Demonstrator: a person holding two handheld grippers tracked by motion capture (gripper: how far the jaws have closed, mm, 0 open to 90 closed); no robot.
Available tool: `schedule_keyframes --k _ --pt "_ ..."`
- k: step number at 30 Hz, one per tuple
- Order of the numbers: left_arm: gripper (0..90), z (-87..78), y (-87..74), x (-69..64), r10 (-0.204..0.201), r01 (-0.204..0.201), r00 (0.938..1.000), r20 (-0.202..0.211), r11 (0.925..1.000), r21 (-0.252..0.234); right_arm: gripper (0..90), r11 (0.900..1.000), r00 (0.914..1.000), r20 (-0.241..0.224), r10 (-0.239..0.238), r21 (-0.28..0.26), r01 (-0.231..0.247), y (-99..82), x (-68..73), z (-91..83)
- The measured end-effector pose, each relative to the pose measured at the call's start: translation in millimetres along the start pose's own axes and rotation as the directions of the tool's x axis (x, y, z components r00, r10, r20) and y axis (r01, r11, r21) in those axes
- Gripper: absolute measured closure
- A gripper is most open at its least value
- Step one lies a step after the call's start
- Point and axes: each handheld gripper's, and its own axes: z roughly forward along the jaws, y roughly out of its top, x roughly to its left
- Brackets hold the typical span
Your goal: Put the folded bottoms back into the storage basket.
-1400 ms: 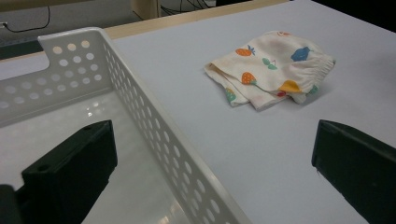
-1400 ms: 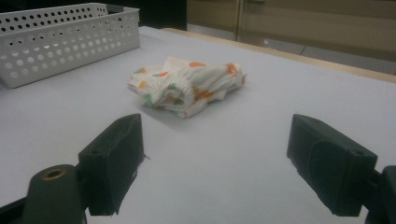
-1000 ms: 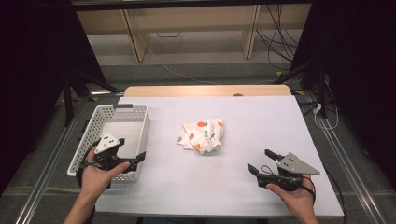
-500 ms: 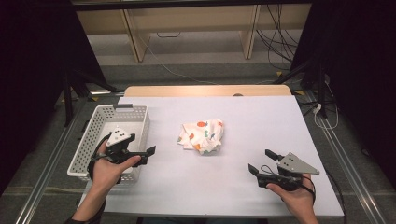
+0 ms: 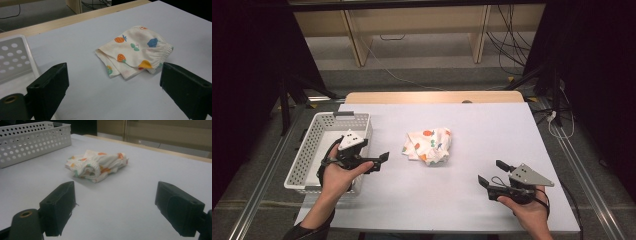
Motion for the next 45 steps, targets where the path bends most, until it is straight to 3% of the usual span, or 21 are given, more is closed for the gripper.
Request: schedule_keyframes --k 15,28,38,45 --pt "9.5 20.0 11.4 -13.0 0.008 -0.008 0.9996 0.028 0.9998 0.019 17.4 1.0 1.0 0.004 0.009 0.002 -0.009 1.2 0.5 -0.9" --pt "11.1 59.4 24.9 -26.5 0.0 -0.004 0.9987 0.05 0.9962 0.087 17.1 0.9999 0.9999 0.009 0.009 0.006 -0.009 0.5 0.6 0.3" --pt "12.5 98.2 28.4 -29.8 -0.001 -0.003 0.9997 0.024 0.9868 0.162 17.1 0.9999 0.9999 0.01 0.013 0.011 -0.013 0.0 0.3 0.8" --pt "12.7 134.4 22.8 -25.5 -0.015 0.024 0.999 -0.043 0.9754 0.219 17.1 0.9999 0.9999 0.014 0.011 0.01 -0.011 0.2 0.0 0.6"
